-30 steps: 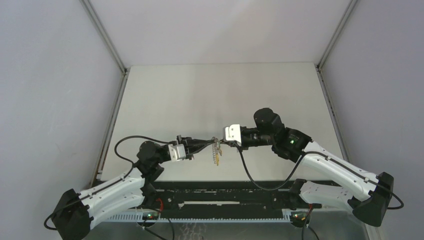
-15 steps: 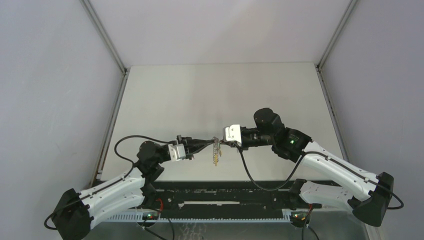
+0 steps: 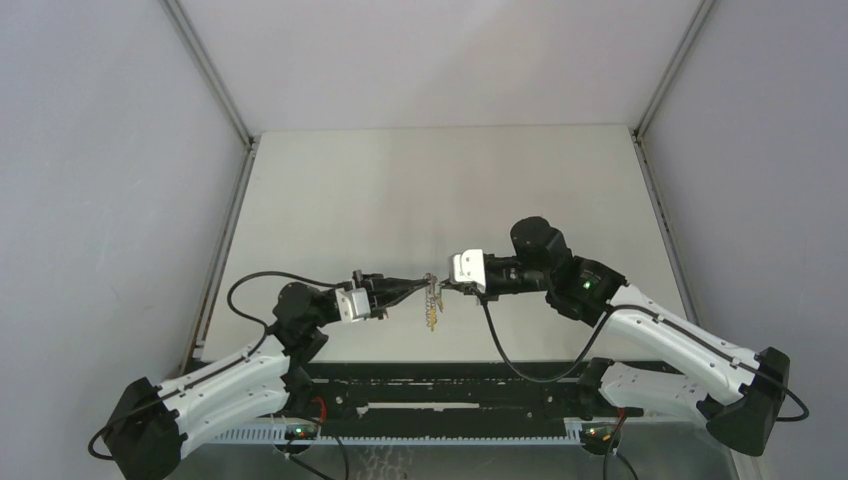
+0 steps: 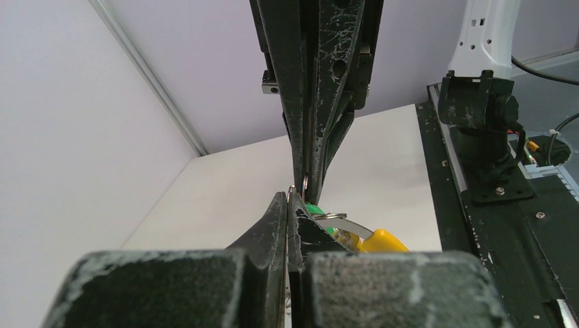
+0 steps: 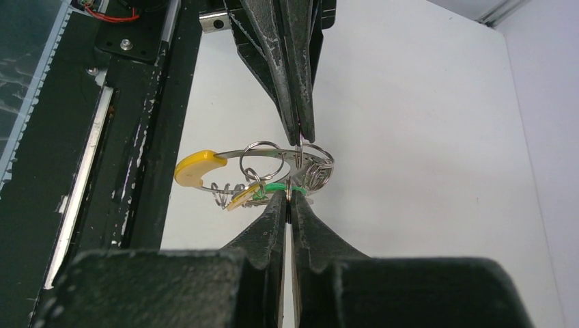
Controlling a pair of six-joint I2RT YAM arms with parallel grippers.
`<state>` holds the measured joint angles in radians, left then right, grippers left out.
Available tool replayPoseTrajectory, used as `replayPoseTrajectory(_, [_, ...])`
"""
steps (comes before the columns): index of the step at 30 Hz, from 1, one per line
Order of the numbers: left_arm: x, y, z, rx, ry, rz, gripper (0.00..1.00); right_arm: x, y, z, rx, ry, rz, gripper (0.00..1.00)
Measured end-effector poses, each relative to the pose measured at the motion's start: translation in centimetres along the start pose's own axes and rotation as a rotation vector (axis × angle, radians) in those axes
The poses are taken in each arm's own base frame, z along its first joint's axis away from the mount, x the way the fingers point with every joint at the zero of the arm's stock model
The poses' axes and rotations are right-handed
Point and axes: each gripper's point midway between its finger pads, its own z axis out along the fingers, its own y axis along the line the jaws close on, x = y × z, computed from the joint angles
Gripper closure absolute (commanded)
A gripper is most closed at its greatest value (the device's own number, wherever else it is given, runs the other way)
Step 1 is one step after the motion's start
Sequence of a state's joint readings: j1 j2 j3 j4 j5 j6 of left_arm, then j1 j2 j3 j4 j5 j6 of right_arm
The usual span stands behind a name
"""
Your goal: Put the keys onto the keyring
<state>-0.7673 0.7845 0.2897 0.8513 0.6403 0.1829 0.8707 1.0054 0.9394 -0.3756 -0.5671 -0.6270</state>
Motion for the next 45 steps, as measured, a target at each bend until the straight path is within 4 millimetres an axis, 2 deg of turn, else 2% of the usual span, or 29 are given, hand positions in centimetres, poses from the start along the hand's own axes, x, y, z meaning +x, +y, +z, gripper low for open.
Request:
replayPoseTrajectory(14, [-0.1, 0.0, 0.0, -0.001, -0.003, -0.006, 1.00, -0.5, -0.4, 0.1, 0.014, -0.027, 0.002, 1.00])
replayPoseTrajectory(21, [0.0, -0.1, -0.2, -0.004, -0.013, -0.006, 1.00, 1.5, 0.1, 0.2, 0.027, -0.030, 0.038, 1.00])
replayPoseTrajectory(25, [-0.1, -0.1, -0.2, -0.009, -0.021, -0.008, 1.00, 2.0, 0.3, -0.1, 0.042, -0.060, 0.047, 1.00])
replayPoseTrajectory(35, [-0.3, 0.1, 0.0, -0.014, -0.038, -0.019, 1.00, -0.2, -0.6, -0.3, 0.064, -0.156, 0.010, 1.00])
replayPoseTrajectory(45, [-0.4, 0.2, 0.0, -0.016, -0.043, -0.024, 1.00, -0.8, -0.6, -0.1, 0.050, -0.184, 0.007, 1.00])
